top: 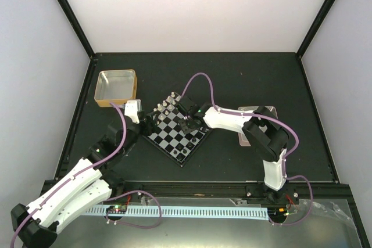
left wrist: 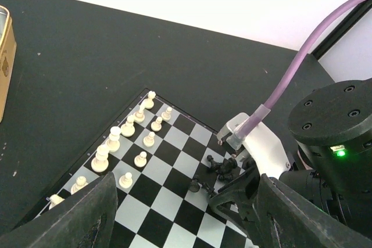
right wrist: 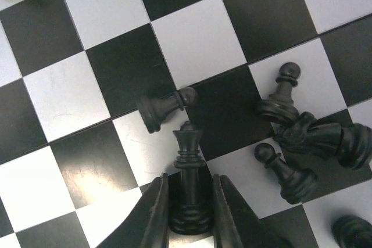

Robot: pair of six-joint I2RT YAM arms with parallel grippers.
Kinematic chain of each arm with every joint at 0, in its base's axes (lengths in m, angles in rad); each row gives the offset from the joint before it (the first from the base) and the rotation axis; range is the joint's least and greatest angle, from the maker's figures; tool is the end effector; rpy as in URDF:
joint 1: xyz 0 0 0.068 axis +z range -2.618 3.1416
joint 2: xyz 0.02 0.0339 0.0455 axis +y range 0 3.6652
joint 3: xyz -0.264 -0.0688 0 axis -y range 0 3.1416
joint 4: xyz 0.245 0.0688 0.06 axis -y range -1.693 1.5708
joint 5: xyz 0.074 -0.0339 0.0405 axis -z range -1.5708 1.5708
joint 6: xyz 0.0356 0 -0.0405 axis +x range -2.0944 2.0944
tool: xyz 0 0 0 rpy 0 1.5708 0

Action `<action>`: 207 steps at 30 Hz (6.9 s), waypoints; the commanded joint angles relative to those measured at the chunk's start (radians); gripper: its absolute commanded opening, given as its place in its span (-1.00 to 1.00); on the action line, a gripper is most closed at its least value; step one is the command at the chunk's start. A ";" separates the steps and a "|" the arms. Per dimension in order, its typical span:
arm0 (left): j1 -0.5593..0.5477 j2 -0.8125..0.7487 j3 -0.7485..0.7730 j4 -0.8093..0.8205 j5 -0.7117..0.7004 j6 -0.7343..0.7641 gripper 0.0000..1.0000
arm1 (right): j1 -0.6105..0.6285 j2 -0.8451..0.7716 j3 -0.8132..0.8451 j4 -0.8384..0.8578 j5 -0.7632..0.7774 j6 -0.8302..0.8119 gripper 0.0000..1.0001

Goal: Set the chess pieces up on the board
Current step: Pick up the chess piece from the chessboard, then place the chess piece on the chessboard, then pick up the chess piece from the chessboard.

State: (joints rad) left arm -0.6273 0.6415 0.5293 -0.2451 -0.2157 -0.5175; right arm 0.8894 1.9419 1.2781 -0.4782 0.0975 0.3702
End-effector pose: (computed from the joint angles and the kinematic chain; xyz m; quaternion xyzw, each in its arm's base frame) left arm 0.1345 -0.0881 0.2656 -0.0165 0.8189 -0.2327 0.5244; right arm 0.2491 0.3016 0.1563 -0.2405 0.9459 0.0867 0.1998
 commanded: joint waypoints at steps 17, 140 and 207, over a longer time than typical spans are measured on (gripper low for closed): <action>0.026 0.055 0.131 0.023 0.373 -0.026 0.43 | -0.002 -0.487 -0.377 0.492 -0.239 -0.158 -0.81; -0.308 1.156 0.614 -0.178 0.155 0.212 -0.88 | -0.006 -1.126 -0.743 0.104 0.558 0.521 0.51; -0.134 0.037 0.058 -0.011 -0.270 0.054 0.42 | 0.028 0.119 0.239 -0.137 0.122 0.234 -0.24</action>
State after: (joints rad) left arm -0.7685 0.6746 0.5880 -0.2543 -0.4683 -0.4500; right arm 0.9077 2.0350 1.4742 -0.5621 0.1436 0.5488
